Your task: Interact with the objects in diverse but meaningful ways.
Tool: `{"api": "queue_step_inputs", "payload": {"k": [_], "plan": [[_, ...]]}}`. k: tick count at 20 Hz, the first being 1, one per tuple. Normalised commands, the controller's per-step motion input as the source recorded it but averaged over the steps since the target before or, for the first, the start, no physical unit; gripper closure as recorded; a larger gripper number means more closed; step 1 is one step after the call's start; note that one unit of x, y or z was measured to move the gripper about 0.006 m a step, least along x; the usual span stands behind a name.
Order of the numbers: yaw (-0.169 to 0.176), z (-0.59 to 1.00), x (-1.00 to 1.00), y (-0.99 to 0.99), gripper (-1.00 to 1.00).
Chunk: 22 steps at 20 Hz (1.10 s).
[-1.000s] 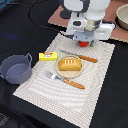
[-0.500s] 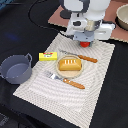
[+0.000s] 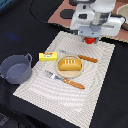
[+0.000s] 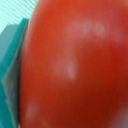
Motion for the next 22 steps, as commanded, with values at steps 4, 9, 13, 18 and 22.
{"api": "queue_step_inputs", "payload": {"k": [4,9,13,18,22], "plan": [[0.000,0.67,-0.27,-0.67,1.00],[0.018,0.40,-0.09,-0.82,1.00],[0.035,0.14,0.02,-0.91,1.00],[0.005,0.03,0.11,-1.00,1.00],[0.000,0.03,0.11,-1.00,1.00]]}}
